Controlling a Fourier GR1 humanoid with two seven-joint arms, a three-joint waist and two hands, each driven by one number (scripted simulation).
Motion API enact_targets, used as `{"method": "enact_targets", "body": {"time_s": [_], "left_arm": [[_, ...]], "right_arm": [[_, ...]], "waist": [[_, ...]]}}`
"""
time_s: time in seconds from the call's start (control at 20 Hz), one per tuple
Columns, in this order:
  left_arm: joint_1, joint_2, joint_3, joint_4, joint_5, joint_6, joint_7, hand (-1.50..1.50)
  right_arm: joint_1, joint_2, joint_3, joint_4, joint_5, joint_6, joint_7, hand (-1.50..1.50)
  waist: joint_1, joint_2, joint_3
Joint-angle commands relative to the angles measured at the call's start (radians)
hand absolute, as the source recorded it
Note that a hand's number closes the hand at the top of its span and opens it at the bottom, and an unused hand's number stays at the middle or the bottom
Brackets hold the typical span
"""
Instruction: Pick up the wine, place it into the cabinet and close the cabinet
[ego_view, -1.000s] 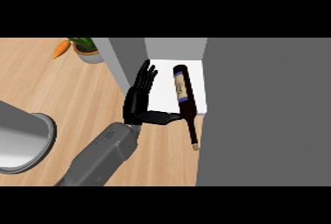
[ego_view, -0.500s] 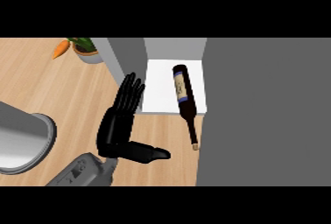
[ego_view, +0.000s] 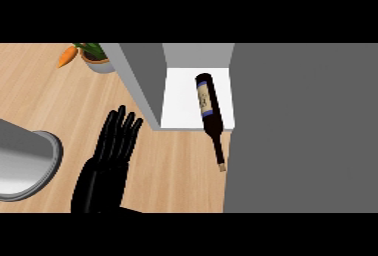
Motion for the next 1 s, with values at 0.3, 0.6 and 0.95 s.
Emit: {"method": "enact_targets", "body": {"time_s": [0.3,0.6,0.95], "left_arm": [[0.268,0.164,0.126,-0.197,-0.017,-0.011,-0.046,-1.5],[0.432,0.245,0.295,-0.25,0.085,-0.153,-0.114,-1.5],[0.647,0.304,0.437,-0.356,0.155,-0.268,-0.139,-1.5]], "right_arm": [[0.09,-0.101,0.133,-0.063,-0.117,0.185,0.079,1.5],[0.101,0.003,0.365,-0.156,-0.087,0.083,0.218,1.5],[-0.017,0.108,0.577,-0.131,0.122,-0.035,0.318,1.5]], "waist": [[0.004,0.0,-0.001],[0.01,-0.002,-0.003],[0.012,-0.003,-0.002]]}}
